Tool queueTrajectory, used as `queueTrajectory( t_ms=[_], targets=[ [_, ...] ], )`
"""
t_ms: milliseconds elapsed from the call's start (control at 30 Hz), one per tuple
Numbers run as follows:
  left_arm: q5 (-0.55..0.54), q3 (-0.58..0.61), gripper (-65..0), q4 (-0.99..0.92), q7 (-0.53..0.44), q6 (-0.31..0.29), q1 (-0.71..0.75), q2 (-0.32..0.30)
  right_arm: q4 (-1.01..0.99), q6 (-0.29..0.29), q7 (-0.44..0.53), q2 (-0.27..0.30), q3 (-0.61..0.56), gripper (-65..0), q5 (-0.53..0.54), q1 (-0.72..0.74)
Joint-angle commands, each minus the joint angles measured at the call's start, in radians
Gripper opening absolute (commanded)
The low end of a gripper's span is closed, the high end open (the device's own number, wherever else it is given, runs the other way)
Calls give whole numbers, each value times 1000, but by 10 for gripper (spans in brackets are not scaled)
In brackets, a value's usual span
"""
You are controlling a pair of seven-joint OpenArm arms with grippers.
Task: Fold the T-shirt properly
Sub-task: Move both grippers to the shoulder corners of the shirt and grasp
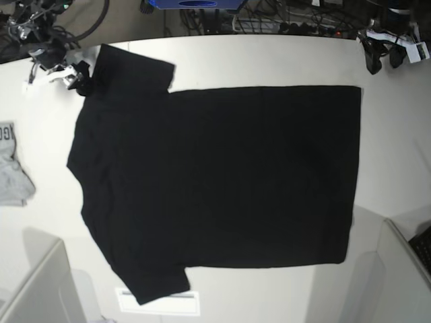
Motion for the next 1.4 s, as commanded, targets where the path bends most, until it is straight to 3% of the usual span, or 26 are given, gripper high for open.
queueTrajectory(
  t_ms=[0,67,167,267,400,733,1033,1367],
  targets=[
    [-60,-51,-313,-11,53,-31,-22,-12,-6,12,12,10,5,-230,-3,8],
    [-107,-136,-369,-48,204,-99,-91,-7,-40,21,12,10,5,-231,-39,15],
    [-63,-252,-410,-90,349,-183,-191,12,-80,56,12,10,2,-231,-56,15],
    [28,-321,-411,-94,417,-245,-253,48,-120,83,12,10,2,-231,-58,21],
    [107,-324,-411,-99,431,-334,-275,65,-146,115,6,10,-9,-231,-59,21],
    [107,-323,-411,-100,432,-343,-295,100,-204,132,12,10,-71,-257,-59,18],
    [113,-278,-411,-143,434,-343,-332,109,-281,139,12,12,-72,-650,-59,36],
    [107,-240,-411,-149,434,-343,-335,115,-281,132,9,12,-77,-650,-59,33]
  ],
)
